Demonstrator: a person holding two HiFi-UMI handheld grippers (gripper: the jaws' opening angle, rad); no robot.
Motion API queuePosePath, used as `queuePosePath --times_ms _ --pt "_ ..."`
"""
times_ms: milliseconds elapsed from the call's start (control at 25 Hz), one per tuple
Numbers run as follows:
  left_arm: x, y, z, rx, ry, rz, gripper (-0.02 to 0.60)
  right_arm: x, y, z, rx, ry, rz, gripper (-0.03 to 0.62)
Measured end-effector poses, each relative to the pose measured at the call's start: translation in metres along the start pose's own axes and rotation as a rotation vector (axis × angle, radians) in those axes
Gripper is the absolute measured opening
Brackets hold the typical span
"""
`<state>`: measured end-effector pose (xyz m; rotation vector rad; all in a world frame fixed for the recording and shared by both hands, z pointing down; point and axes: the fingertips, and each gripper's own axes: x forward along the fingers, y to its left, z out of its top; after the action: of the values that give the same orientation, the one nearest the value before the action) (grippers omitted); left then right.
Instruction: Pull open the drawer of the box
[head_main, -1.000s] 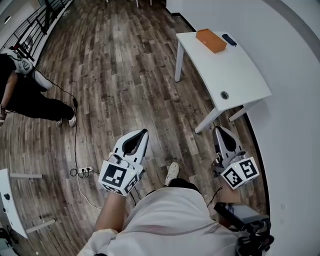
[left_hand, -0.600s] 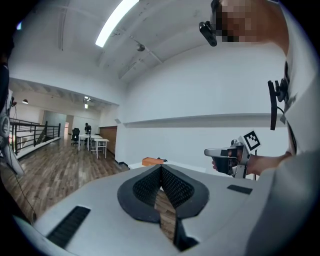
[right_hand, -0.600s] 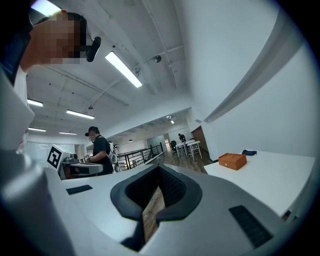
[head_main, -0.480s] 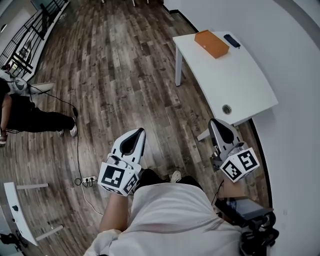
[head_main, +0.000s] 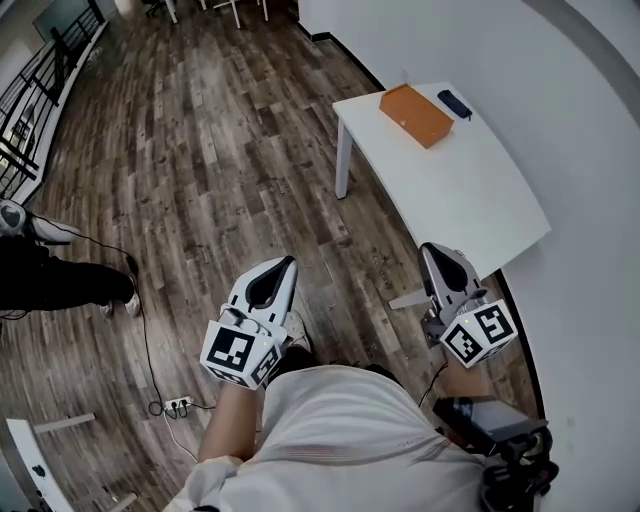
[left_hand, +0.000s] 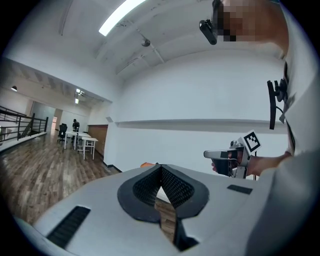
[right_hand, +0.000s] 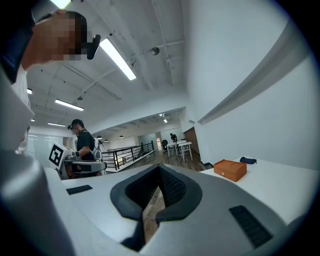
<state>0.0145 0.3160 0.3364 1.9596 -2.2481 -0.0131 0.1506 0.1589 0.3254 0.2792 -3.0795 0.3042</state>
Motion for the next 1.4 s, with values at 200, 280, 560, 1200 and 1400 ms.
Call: queuePosePath --times_ms 200,280,560,1200,1400 --pt "0.033 0.088 0.026 0.022 0.002 -0.031 0.011 0.092 0.001 0.016 -0.006 0.000 -0.028 -0.002" --pt "0.041 0.126 0.031 0.019 0.010 -0.030 0.011 0.129 0.003 0.018 0.001 -0.002 -0.034 -0.002" --pt "0.071 0.210 0.031 -0.002 0.033 -0.061 0.011 0.211 0.008 0.013 -0.011 0.016 -0.073 -0.002" --pt "0.269 0.253 0.049 0.043 0.084 -0.265 0.011 0.265 -0.155 0.032 0.050 -0.059 -0.330 -0.002" --pt "0.386 0.221 0.051 0.078 0.106 -0.344 0.011 0.260 -0.260 0.032 0.104 -0.071 -0.410 -0.002"
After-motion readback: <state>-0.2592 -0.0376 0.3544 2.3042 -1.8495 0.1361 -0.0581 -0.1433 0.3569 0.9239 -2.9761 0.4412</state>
